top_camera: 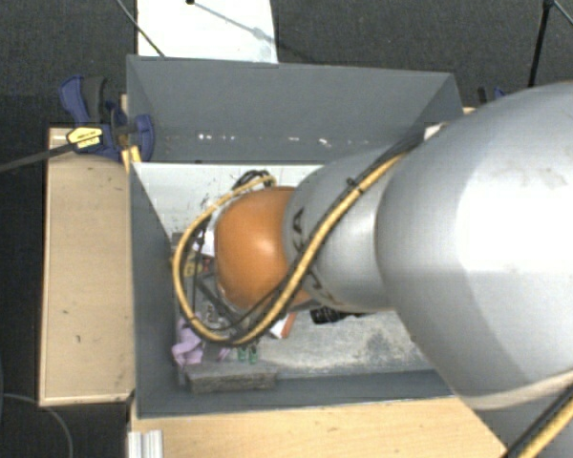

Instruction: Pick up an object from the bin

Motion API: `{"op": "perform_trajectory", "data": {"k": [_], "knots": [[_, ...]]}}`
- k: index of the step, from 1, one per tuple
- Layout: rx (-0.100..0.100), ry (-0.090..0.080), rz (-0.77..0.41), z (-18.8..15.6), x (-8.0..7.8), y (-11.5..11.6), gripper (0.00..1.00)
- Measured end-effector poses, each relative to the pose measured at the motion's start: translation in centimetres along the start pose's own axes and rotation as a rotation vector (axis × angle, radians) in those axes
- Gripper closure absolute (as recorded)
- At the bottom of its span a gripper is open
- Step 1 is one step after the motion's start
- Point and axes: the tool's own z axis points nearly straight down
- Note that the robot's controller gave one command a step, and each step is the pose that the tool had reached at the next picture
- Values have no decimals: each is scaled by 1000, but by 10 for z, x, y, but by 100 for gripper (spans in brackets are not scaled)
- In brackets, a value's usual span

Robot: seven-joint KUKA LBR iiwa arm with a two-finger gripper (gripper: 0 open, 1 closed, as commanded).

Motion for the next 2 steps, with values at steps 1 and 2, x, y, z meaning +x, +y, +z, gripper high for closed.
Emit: {"op": "perform_trajectory", "data": {"k": [1,2], "knots": [[4,0,7,3,0,-3,0],[4,0,8,3,0,-3,0]]}}
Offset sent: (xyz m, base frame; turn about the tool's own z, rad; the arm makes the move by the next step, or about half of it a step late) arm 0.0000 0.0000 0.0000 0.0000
